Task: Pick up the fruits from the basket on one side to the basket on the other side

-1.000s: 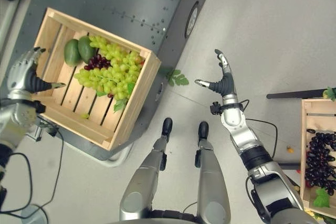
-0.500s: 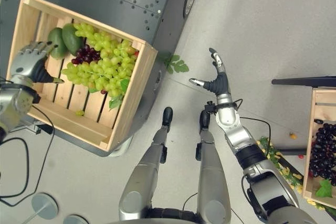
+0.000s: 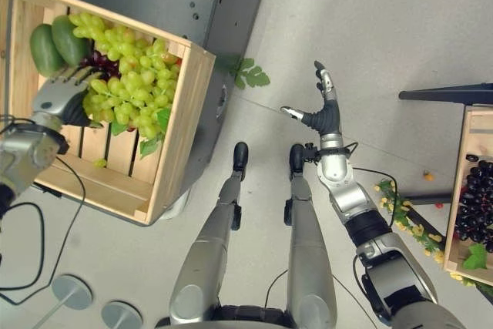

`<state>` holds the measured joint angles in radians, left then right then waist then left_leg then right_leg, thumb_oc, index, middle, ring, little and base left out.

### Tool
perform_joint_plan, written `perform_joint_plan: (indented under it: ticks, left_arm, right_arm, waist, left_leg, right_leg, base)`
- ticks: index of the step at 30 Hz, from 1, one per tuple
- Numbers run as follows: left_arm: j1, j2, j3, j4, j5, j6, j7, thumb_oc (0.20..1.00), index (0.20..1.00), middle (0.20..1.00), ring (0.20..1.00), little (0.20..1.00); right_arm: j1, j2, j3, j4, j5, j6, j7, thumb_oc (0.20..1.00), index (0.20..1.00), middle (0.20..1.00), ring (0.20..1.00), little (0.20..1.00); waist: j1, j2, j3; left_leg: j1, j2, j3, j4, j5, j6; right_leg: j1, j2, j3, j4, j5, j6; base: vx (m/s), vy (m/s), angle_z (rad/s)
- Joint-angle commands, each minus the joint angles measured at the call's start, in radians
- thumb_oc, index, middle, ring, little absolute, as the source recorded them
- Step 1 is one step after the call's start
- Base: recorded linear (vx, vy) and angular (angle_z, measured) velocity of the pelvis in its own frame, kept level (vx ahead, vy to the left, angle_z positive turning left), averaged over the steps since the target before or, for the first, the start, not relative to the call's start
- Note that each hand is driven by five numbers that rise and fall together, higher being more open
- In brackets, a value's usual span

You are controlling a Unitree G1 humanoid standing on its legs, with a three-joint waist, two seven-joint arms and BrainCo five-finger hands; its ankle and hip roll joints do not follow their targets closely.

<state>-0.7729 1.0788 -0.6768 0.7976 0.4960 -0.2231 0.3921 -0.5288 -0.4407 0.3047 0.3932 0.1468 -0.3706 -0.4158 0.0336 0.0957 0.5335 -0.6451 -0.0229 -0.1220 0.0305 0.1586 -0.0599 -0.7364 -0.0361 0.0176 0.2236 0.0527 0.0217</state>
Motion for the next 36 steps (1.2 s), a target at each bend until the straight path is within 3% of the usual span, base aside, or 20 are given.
perform_joint_plan:
  ticks: [1, 15, 16, 17, 18, 19, 36]
  left_arm:
    - [0.006, 0.006, 0.023, -0.032, 0.016, -0.021, -0.01, 1.0, 1.0, 1.0, 1.0, 1.0]
    - [-0.084, -0.077, -0.034, 0.031, 0.091, 0.033, -0.002, 1.0, 1.0, 1.0, 1.0, 1.0]
    - [-0.092, -0.088, -0.04, 0.042, 0.097, 0.038, -0.003, 0.84, 0.84, 0.84, 0.84, 0.84]
    - [-0.098, -0.093, -0.044, 0.05, 0.107, 0.047, -0.007, 0.592, 0.592, 0.592, 0.592, 0.592]
    - [-0.106, -0.098, -0.049, 0.059, 0.116, 0.053, -0.008, 0.294, 0.294, 0.294, 0.294, 0.294]
    - [-0.116, -0.106, -0.059, 0.079, 0.127, 0.066, -0.009, 0.2, 0.2, 0.2, 0.2, 0.2]
    - [-0.125, -0.109, -0.044, 0.116, 0.15, 0.108, -0.007, 0.2, 0.2, 0.2, 0.2, 0.2]
  right_arm:
    - [0.031, -0.002, -0.022, -0.081, -0.001, -0.063, -0.015, 1.0, 1.0, 1.0, 1.0, 1.0]
    - [0.05, 0.009, -0.026, -0.089, 0.0, -0.062, -0.018, 1.0, 1.0, 1.0, 1.0, 1.0]
    - [0.049, 0.009, -0.024, -0.088, 0.0, -0.061, -0.018, 1.0, 1.0, 1.0, 1.0, 1.0]
    - [0.049, 0.009, -0.024, -0.091, 0.001, -0.061, -0.018, 1.0, 1.0, 1.0, 1.0, 1.0]
    - [0.051, 0.01, -0.025, -0.091, 0.002, -0.061, -0.017, 1.0, 1.0, 1.0, 1.0, 1.0]
    - [0.053, 0.013, -0.023, -0.092, 0.002, -0.061, -0.019, 1.0, 1.0, 1.0, 1.0, 1.0]
    - [0.065, 0.019, -0.028, -0.097, 0.011, -0.057, -0.013, 1.0, 1.0, 1.0, 1.0, 1.0]
  waist:
    - [-0.026, -0.032, -0.013]
    - [-0.052, -0.052, -0.013]
    - [-0.054, -0.054, -0.013]
    - [-0.056, -0.055, -0.013]
    - [-0.057, -0.057, -0.013]
    - [-0.059, -0.059, -0.013]
    - [-0.066, -0.057, -0.013]
  left_leg:
    - [-0.07, -0.053, -0.005, 0.114, -0.086, 0.035]
    - [-0.094, -0.056, -0.004, 0.124, -0.095, 0.039]
    - [-0.095, -0.055, -0.003, 0.123, -0.095, 0.038]
    - [-0.097, -0.056, -0.003, 0.123, -0.095, 0.038]
    - [-0.098, -0.055, -0.003, 0.122, -0.095, 0.038]
    - [-0.099, -0.055, -0.002, 0.122, -0.095, 0.038]
    - [-0.112, -0.054, 0.006, 0.139, -0.103, 0.037]
  right_leg:
    - [0.041, -0.01, 0.066, -0.107, 0.058, 0.096]
    - [0.007, 0.001, 0.077, -0.106, 0.064, 0.095]
    - [0.004, 0.0, 0.078, -0.107, 0.066, 0.096]
    - [0.004, 0.001, 0.079, -0.109, 0.068, 0.095]
    - [0.002, 0.001, 0.079, -0.11, 0.069, 0.095]
    - [-0.001, 0.002, 0.079, -0.111, 0.072, 0.095]
    - [-0.017, 0.008, 0.082, -0.106, 0.078, 0.096]
  base:
    - [0.0, -0.019, -0.08]
    - [0.0, 0.0, -0.01]
    - [-0.01, -0.011, -0.03]
    - [0.0, 0.0, 0.0]
    - [0.0, 0.0, 0.0]
    - [0.0, 0.0, 0.0]
    - [0.0, -0.006, -0.02]
